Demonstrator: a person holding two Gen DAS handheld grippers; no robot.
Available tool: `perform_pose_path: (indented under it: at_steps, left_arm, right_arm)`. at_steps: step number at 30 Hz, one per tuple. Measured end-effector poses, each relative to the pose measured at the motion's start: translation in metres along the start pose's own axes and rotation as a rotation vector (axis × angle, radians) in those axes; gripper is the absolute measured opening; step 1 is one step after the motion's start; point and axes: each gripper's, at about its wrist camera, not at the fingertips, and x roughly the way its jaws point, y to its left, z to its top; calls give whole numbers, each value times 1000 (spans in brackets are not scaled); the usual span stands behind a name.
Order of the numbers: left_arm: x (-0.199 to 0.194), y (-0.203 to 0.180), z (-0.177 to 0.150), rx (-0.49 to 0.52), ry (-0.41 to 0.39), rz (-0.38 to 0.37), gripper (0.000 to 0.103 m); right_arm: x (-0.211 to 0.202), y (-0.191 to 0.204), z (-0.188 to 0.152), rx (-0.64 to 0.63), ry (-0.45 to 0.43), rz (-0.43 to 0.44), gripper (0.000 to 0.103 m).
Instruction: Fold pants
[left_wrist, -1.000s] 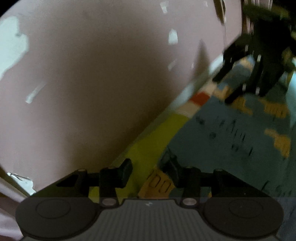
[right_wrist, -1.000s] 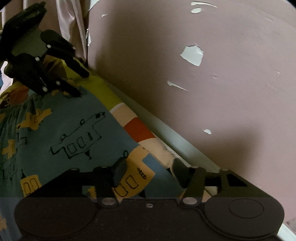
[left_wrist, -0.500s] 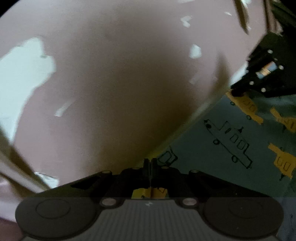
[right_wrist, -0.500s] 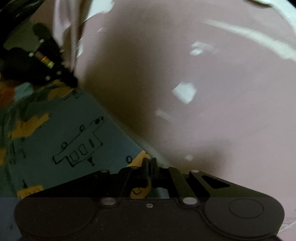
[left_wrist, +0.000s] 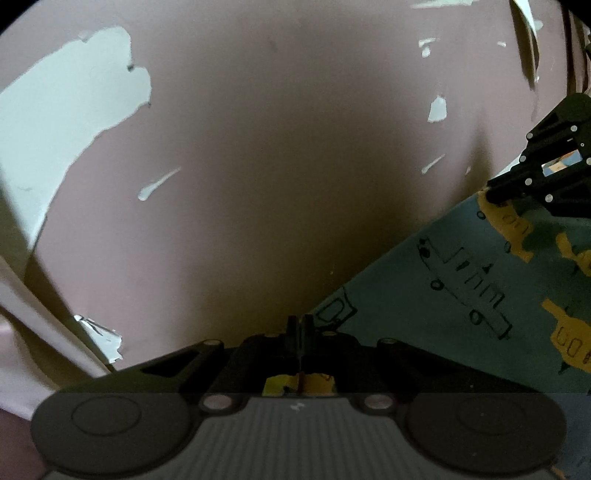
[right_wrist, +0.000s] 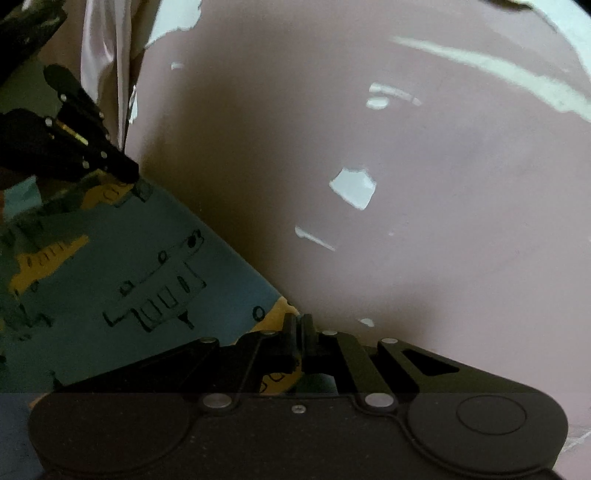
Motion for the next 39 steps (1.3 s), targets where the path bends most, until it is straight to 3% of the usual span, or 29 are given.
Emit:
perform_pose_path:
  at_steps: [10,18,24,30,39]
  left_arm:
    - [-74,3,-25,-1,-128,-8,0]
    - [-141,-6,-45,15,-183,-14,0]
    - [-186,-44,-76,119,-181,19,0]
    - [-219,-86,-121,239,-206,67,0]
    - [-217,-129,-179,334,-194,94,0]
  right_arm:
    - [-75,17,-12,-7,-95,4,1]
    - [-135,46,-24,-46,-160,45,1]
    - [-181,85,-47,-70,-190,47,1]
    - [-214,124,-82,-11,-180,43,0]
    - [-213,173,-130,66,-125,26,0]
